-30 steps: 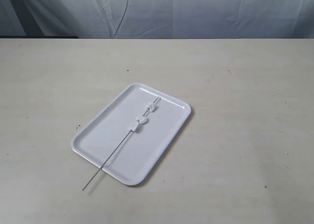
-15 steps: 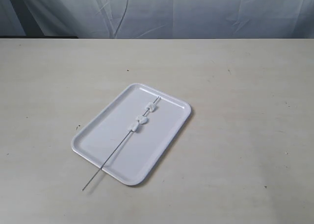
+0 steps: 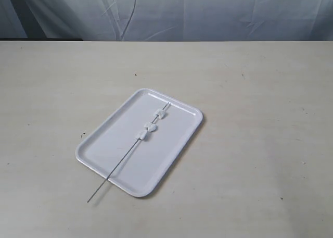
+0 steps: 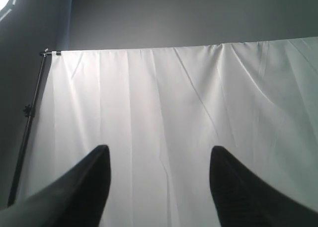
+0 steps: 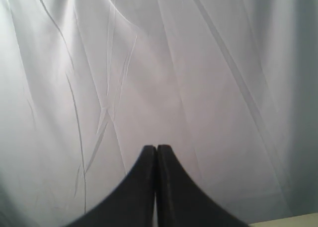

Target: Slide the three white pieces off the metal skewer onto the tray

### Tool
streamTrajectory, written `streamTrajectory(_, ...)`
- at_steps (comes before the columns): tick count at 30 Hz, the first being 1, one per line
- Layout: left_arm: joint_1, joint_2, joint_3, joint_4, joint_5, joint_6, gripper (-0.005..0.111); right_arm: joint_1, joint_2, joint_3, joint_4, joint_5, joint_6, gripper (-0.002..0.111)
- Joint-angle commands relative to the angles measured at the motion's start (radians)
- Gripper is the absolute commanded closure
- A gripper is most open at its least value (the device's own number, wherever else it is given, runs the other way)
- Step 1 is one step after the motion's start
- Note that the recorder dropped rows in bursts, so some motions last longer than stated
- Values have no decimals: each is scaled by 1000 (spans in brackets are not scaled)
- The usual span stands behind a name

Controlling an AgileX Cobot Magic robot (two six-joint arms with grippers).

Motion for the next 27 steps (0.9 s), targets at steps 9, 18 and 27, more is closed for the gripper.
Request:
streamTrajectory(9, -5, 23, -28, 429, 107, -623, 63, 26, -6, -7, -1, 282, 361, 109)
streamTrajectory(18, -34, 416, -279, 967, 80, -934, 61, 133, 20, -92, 6, 385, 358, 109)
streamTrajectory(27, -54, 1000, -544, 1601, -81, -1600, 56, 289, 191, -271, 23, 629, 143, 109)
